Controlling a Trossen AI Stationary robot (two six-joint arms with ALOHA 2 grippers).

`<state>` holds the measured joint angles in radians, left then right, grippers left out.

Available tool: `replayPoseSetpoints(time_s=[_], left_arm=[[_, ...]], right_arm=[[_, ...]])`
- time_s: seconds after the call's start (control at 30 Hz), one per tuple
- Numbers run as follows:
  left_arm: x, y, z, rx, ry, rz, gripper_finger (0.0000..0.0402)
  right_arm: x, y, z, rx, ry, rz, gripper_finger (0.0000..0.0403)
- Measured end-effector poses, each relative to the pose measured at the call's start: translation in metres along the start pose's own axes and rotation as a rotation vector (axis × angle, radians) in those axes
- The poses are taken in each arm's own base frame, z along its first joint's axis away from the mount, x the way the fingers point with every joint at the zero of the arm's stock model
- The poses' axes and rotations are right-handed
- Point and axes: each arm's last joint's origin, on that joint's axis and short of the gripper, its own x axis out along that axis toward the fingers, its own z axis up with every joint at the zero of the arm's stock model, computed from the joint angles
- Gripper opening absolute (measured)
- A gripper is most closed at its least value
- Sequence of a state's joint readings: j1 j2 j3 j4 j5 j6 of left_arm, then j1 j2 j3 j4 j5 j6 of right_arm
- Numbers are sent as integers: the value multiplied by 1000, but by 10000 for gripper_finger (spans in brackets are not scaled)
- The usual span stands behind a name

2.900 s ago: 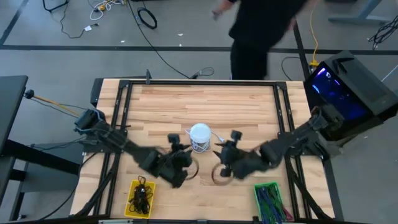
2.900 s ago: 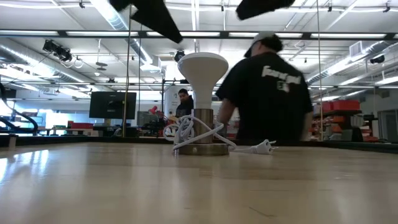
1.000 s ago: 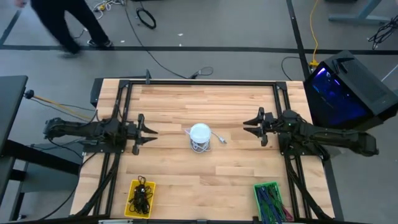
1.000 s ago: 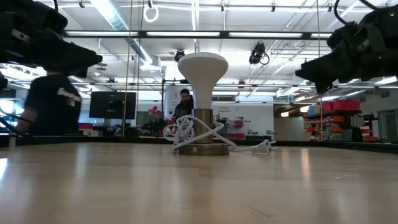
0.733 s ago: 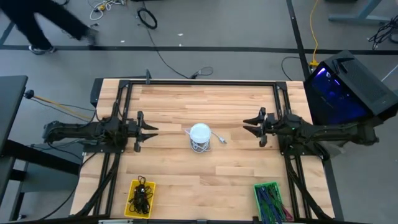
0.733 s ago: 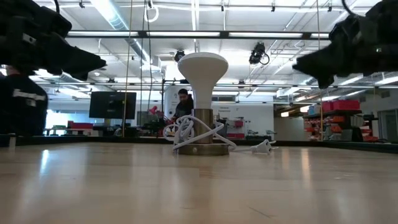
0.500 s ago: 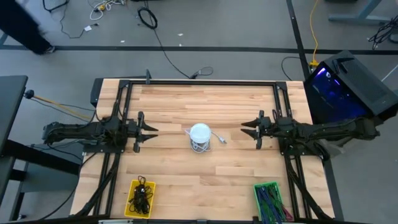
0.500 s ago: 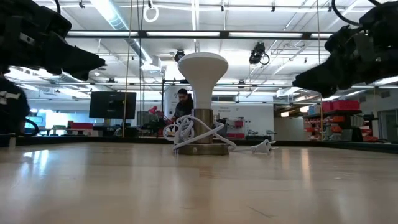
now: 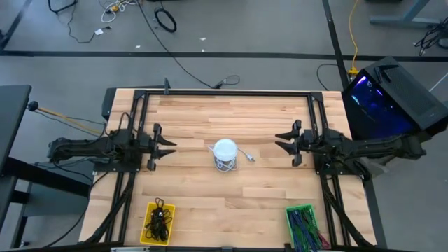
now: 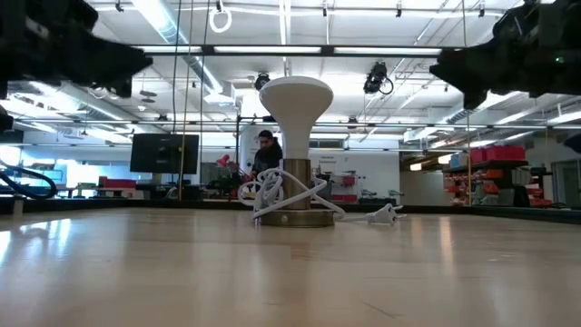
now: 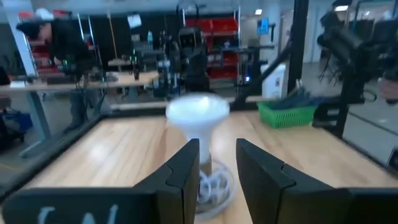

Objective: Pick & Place USB Port
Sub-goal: Return to Home Position

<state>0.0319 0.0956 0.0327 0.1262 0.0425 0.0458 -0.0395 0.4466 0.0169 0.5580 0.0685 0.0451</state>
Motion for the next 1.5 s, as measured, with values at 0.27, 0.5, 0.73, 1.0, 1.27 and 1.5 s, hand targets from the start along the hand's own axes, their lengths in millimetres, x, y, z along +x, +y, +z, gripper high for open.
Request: replayPoseSetpoints(time_s=[0.27,0.5,0.73,1.0,1.27,1.5], left_arm=[[-6,0,32,19,10,-40,110],[-19,1,56,51,-12,-39,110],[-26,1,49,41,69,-22,110],[-23,1,37,10,117,-13,110],[-18,-1,19,-44,165,-31,110],[-10,-2,6,-32,72,-54,110]], right_arm=[[-7,0,7,-33,-56,18,134],[-21,-1,11,-22,-92,-3,134],[-30,-3,6,26,-2,-25,134],[-33,-4,2,49,138,-64,134],[-33,-4,-1,73,166,-69,134],[-33,-4,0,77,162,-70,134]])
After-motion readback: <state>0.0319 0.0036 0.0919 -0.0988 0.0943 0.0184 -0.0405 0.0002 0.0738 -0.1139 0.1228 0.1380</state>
